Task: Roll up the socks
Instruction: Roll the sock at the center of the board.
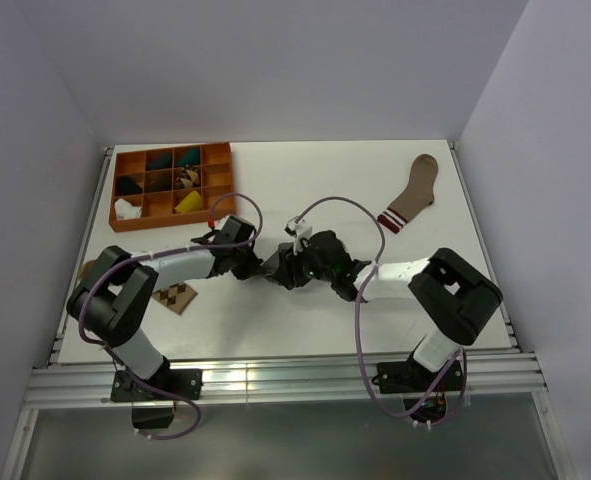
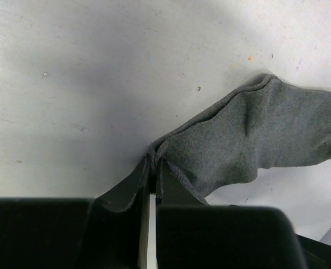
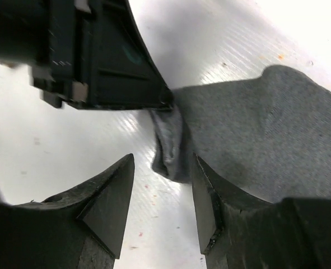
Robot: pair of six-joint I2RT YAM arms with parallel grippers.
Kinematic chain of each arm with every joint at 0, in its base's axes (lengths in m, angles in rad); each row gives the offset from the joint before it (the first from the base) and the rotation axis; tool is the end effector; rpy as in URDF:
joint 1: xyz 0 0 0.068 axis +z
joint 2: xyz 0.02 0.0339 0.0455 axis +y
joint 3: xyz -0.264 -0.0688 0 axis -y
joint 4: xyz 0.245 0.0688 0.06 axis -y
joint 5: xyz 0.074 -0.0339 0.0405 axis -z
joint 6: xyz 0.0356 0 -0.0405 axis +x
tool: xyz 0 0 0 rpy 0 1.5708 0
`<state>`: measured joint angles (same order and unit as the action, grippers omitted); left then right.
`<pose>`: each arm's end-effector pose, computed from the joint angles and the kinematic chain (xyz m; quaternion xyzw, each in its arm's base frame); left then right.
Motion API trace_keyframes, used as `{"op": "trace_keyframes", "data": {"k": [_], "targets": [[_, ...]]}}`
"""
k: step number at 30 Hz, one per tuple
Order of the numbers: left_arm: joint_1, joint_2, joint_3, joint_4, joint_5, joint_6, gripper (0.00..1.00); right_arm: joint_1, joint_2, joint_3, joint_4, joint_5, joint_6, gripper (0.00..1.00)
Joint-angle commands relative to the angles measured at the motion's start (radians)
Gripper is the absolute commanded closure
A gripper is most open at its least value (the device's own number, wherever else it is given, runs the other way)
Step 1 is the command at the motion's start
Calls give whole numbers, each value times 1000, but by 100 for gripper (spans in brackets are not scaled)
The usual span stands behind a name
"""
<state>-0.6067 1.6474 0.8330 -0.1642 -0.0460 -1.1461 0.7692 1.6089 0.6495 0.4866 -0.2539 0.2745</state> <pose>0.2582 -0.1772 0.1488 -0.2612 0.9199 -0.2101 0.2036 0.2211 0.2265 0.1617 -0.2712 0.8043 0.3517 0.3949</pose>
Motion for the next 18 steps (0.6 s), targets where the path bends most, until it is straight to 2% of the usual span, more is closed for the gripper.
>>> {"op": "trace_keyframes", "data": {"k": [1,9,18], "targets": [[-7,11,34,-49,0,28,100,45,11,-10,46,113,-98,47],[-7,26,55,-67,18,26,100,134,-4,-2,46,220,-213,47],[-7,23,67,-84,12,20,100,200,81,47,12,337,-264,48]]}}
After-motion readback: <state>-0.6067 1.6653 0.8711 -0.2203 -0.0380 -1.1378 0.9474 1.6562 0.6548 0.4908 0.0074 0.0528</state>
